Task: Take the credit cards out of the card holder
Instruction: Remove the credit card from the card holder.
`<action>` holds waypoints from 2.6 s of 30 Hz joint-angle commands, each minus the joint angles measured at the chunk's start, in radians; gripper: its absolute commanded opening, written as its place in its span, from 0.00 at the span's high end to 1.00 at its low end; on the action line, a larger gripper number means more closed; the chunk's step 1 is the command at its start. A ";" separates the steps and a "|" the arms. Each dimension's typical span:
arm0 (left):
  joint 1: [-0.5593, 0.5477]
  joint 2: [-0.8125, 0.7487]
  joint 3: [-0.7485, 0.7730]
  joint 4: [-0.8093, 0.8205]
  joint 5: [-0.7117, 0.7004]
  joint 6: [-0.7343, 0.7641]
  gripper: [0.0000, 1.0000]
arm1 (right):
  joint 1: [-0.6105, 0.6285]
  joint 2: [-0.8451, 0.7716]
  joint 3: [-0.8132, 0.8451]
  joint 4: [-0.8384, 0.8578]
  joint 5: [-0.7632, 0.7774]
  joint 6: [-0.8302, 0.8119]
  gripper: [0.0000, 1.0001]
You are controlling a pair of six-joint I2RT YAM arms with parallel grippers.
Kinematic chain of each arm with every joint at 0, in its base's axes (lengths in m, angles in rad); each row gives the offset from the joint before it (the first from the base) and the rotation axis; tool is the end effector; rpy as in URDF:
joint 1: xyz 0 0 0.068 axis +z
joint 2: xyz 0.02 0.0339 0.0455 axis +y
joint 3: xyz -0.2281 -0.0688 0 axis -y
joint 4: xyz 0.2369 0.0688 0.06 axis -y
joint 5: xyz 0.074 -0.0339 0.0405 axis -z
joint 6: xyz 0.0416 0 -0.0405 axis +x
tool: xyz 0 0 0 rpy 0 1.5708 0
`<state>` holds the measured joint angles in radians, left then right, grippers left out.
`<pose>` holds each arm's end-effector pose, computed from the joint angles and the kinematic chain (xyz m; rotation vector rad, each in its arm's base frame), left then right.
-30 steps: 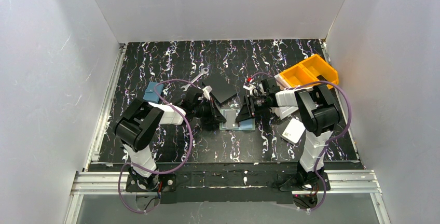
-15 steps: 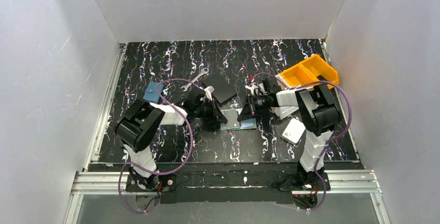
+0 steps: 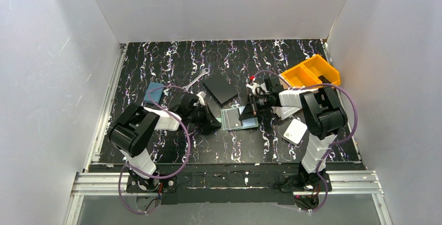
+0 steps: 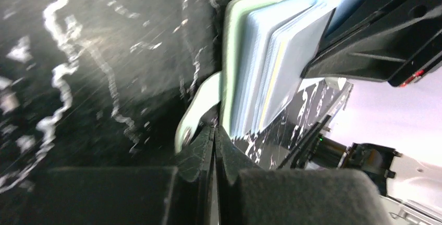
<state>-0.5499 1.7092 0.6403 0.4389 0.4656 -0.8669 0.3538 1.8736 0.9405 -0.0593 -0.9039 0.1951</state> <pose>0.2527 -0.1768 0.0951 -0.0940 2.4388 -1.2379 0.2999 0.1456 0.0931 -0.5582 2.4638 1.3700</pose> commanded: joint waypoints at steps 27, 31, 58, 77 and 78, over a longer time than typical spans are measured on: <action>0.028 -0.296 -0.071 0.114 0.133 -0.040 0.53 | -0.001 -0.092 -0.097 0.465 -0.316 0.235 0.99; 0.027 -0.284 -0.055 0.153 0.137 -0.067 0.53 | 0.000 -0.081 -0.080 0.411 -0.315 0.196 0.99; 0.028 -0.096 0.005 0.266 0.179 -0.111 0.56 | 0.017 -0.091 -0.075 0.403 -0.339 0.182 0.99; 0.079 -0.040 -0.085 0.388 0.250 -0.124 1.00 | 0.001 -0.036 -0.020 0.193 -0.285 0.024 0.99; 0.083 -0.034 -0.088 0.397 0.258 -0.126 1.00 | -0.001 -0.031 -0.019 0.186 -0.283 0.018 0.99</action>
<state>-0.5007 1.6554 0.5774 0.7929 0.6895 -0.9981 0.3664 1.8301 0.8883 0.1574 -1.1778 0.2611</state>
